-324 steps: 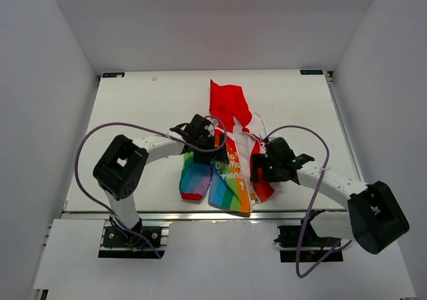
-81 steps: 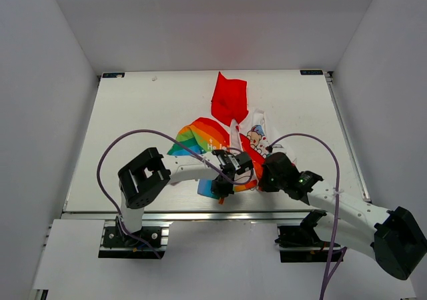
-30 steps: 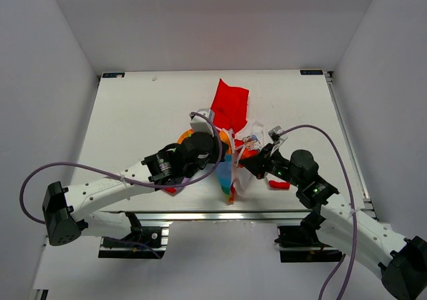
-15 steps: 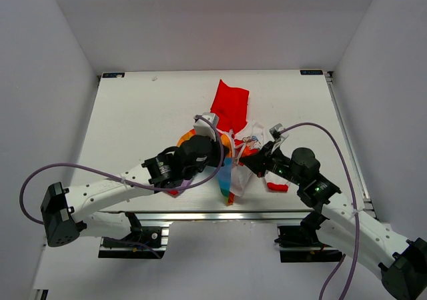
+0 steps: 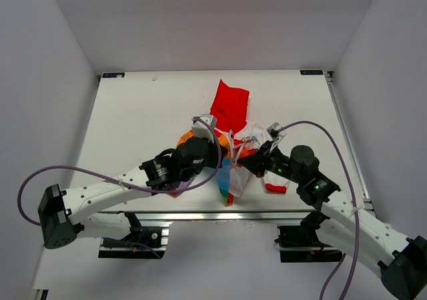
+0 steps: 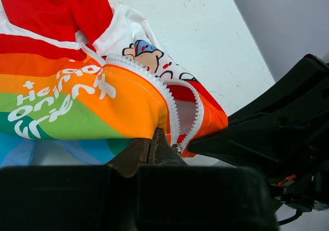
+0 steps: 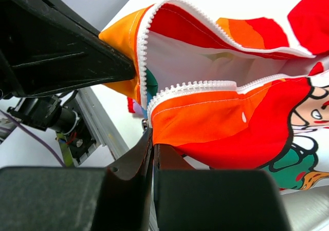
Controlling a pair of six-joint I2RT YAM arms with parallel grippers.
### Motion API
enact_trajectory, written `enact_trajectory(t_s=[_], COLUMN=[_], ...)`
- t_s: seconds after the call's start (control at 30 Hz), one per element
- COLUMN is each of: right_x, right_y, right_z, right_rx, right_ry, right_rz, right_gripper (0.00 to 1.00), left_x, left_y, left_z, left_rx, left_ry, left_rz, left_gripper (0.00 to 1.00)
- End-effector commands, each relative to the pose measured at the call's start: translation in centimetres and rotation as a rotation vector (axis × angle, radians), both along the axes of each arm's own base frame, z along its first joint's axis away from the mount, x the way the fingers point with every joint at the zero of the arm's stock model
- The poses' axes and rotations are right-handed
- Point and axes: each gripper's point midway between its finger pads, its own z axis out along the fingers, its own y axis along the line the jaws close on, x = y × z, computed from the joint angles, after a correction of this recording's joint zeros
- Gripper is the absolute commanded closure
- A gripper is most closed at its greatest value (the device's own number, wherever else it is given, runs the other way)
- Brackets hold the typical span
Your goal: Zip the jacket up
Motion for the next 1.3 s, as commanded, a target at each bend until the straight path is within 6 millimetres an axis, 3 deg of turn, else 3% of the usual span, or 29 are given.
enact_trajectory(t_s=[0.0, 0.87, 1.27], right_x=[-0.1, 0.5, 0.8], right_y=[0.6, 0.1, 0.0], right_z=[3.5, 3.9, 4.0], right_rx=[0.076, 0.081, 0.077], right_ry=[-0.061, -0.073, -0.082], right_rz=[0.032, -0.017, -0.03], right_gripper=[1.0, 1.0, 1.0], left_x=[0.1, -0.3, -0.6], left_y=[-0.1, -0.2, -0.1], left_z=[1.4, 0.0, 0.2], left_rx=[-0.04, -0.036, -0.067], left_ry=[-0.027, 0.013, 0.009], left_rz=[-0.007, -0.014, -0.025], left_gripper=[1.0, 1.0, 1.0])
